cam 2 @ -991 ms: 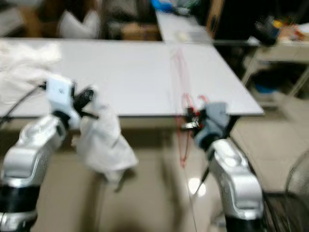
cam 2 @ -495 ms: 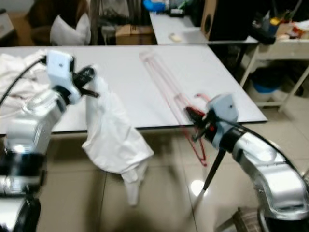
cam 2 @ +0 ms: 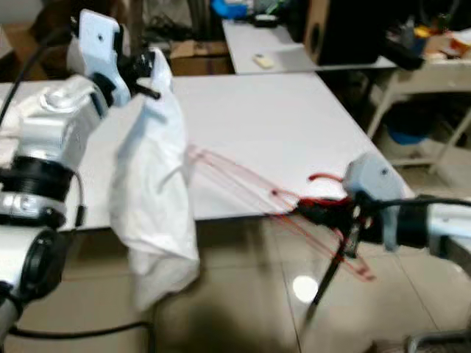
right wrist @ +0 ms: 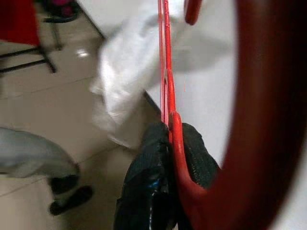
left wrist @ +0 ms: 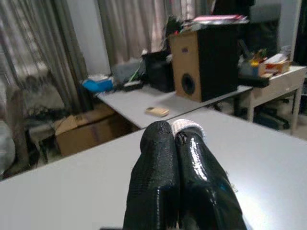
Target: Hang hanger
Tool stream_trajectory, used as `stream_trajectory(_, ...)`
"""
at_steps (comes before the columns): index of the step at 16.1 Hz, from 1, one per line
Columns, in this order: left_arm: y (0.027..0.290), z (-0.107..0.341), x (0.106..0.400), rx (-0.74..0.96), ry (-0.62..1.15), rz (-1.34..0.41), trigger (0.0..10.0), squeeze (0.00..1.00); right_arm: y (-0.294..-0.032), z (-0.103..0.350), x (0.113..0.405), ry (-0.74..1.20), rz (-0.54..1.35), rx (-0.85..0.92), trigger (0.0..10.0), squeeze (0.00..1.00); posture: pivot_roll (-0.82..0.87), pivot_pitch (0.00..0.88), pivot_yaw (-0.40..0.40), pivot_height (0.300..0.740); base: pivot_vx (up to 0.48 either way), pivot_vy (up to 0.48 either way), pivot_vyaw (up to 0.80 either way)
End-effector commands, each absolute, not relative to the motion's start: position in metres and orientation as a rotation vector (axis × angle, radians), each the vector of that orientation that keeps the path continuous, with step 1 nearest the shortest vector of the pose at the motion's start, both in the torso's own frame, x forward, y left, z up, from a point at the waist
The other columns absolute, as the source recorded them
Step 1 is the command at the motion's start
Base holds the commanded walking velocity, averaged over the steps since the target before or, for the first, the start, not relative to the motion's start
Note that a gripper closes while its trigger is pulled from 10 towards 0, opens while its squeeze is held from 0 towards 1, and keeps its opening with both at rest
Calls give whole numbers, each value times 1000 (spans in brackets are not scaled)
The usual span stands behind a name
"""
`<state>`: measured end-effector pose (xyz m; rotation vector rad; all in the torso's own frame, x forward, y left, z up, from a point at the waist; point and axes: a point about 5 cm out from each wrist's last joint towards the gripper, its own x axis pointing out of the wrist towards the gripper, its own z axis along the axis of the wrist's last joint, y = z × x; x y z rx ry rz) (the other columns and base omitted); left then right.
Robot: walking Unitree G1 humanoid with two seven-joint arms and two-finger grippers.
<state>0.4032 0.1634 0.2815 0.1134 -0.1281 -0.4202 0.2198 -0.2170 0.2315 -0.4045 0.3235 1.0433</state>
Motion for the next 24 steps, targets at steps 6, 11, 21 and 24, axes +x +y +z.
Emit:
stream_trajectory(6,126,319,402,23,-236,-653,10000,0,-194,228,251,338,1083,-486,10000,0,-27,0,70,740,391,0,0)
stream_trajectory(11,137,339,391,41,-310,-667,10000,0,-171,229,291,264,1094,-471,10000,0,9,0,36,740,389,0,0)
stream_trajectory(21,128,353,352,43,-336,-873,10000,0,-156,222,356,286,1051,-551,10000,0,46,0,-1,740,111,0,0)
stream_trajectory(24,125,368,341,-19,-421,-924,10000,0,-165,266,400,55,679,-607,10000,0,50,0,-6,740,0,0,0)
